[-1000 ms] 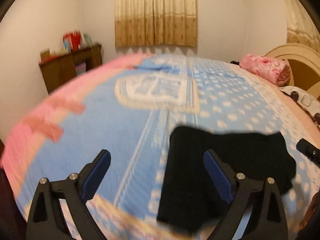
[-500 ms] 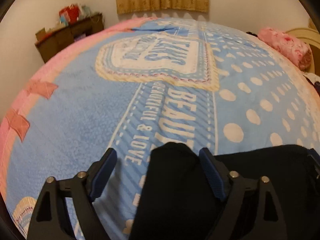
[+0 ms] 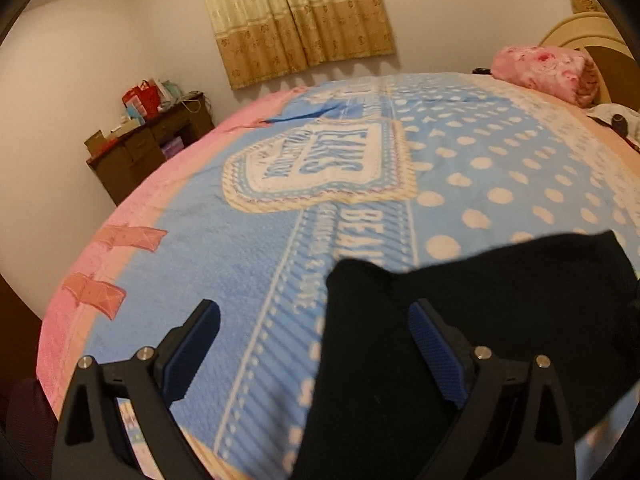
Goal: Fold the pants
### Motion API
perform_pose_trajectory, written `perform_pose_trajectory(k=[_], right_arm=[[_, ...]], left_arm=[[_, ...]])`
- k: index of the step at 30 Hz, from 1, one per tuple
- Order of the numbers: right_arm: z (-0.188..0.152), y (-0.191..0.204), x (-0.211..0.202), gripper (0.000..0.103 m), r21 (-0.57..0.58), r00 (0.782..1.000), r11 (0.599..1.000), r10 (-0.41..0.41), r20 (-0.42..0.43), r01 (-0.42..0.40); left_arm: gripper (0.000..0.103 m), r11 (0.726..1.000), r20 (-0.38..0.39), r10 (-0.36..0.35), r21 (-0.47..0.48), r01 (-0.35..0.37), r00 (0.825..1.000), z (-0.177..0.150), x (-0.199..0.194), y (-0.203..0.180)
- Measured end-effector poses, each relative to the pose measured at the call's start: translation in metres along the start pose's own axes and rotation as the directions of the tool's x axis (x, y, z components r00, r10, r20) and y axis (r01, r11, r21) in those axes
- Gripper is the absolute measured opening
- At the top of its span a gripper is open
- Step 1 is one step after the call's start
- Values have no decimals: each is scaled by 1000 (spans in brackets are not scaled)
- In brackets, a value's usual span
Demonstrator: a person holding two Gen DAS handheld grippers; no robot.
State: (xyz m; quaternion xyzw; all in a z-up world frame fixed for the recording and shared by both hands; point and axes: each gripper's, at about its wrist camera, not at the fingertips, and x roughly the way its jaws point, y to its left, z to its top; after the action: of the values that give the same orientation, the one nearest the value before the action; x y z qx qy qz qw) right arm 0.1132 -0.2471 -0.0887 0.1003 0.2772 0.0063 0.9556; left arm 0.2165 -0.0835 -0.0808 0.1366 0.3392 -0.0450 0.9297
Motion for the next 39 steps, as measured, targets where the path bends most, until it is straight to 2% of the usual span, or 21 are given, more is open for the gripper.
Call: perform_pose_trajectory(k=[2, 4, 9, 13, 18, 20, 22, 30, 39], right_arm=[[-10, 5, -7, 59, -3, 1000, 1000, -4, -2, 4], [-20, 7, -9, 63, 3, 1000, 1000, -8, -19, 8], [-32, 12, -11, 64, -27, 999, 999, -44, -16, 44], [-37, 16, -15, 74, -28, 999, 999, -42, -6, 42], [-44, 21, -22, 75, -39, 997, 997, -70, 9, 70], [-47, 21, -33, 75, -10, 996, 996, -83, 27, 83], [-52, 17, -43, 75, 33, 997, 998, -63, 40, 61], [-62, -11, -62, 75, 226, 999, 973, -42, -4, 42], [-63, -28, -66, 76, 321, 999, 947, -8, -34, 18]], left_arm=[[98, 1000, -24, -22, -1, 22, 999, -7, 0, -3], [98, 1000, -42, -15, 7, 15, 999, -15, 5, -8], [98, 1000, -37, -20, -6, 20, 999, -22, 4, -8], [98, 1000, -41, -28, -10, 28, 999, -24, -2, -7], [98, 998, -53, -52, -34, 50, 997, -29, -9, -3], [98, 997, -55, -62, -40, 60, 997, -32, -13, -2], [98, 997, -58, -74, -41, 71, 996, -35, -19, -1], [98, 992, -38, -124, -11, 123, 992, -43, -43, -7], [98, 978, -99, -206, -40, 203, 974, -53, -44, 0]])
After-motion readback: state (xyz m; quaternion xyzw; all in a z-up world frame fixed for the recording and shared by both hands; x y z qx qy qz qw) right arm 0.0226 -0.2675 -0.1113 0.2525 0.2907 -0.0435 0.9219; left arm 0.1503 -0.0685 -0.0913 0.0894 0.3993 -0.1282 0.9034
